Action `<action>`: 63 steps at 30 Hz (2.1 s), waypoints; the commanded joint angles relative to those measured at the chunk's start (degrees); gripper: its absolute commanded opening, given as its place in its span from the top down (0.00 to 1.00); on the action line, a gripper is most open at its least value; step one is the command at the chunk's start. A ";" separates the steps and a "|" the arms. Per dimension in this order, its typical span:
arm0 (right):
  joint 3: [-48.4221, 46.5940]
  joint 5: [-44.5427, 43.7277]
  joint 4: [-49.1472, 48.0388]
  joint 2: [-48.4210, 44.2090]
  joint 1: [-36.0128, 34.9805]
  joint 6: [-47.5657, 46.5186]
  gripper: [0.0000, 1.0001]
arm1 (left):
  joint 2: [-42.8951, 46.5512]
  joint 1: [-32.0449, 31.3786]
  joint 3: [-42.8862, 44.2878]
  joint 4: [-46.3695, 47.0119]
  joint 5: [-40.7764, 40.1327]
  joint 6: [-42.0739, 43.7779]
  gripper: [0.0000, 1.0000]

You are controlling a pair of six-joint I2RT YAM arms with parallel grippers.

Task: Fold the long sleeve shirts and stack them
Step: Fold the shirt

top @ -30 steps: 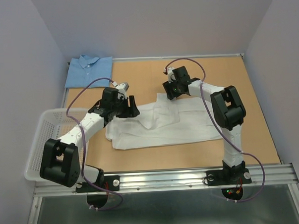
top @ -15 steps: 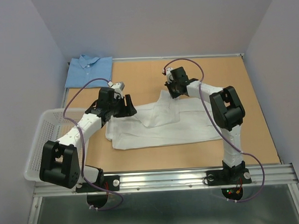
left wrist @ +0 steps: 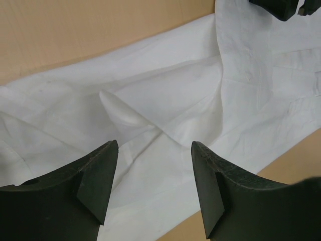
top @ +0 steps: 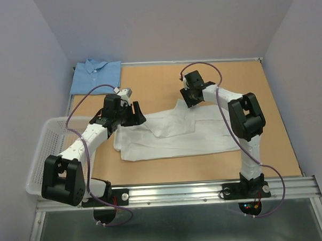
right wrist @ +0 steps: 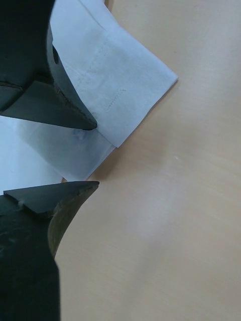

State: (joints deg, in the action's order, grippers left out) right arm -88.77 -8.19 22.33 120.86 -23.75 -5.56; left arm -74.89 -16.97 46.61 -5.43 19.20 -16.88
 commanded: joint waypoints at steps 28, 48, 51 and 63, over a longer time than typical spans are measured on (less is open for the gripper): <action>-7.82 4.76 12.83 -0.72 5.73 5.21 0.55 | 1.94 1.06 -1.26 2.62 2.42 -0.78 0.29; -5.01 7.75 13.09 3.33 5.55 7.67 0.55 | 0.98 1.24 -1.26 2.44 2.77 -0.61 0.29; -4.74 7.75 13.62 3.68 5.38 7.85 0.55 | 0.98 1.33 -1.43 2.44 2.68 -0.69 0.29; -3.51 2.47 19.42 5.88 2.39 10.56 0.62 | 0.54 1.50 -1.35 2.44 2.59 -0.61 0.29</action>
State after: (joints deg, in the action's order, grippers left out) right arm -94.78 -3.79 35.03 123.39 -19.40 3.25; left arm -74.41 -15.99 45.69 -4.93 21.02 -17.52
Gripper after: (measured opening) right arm 0.383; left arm 0.708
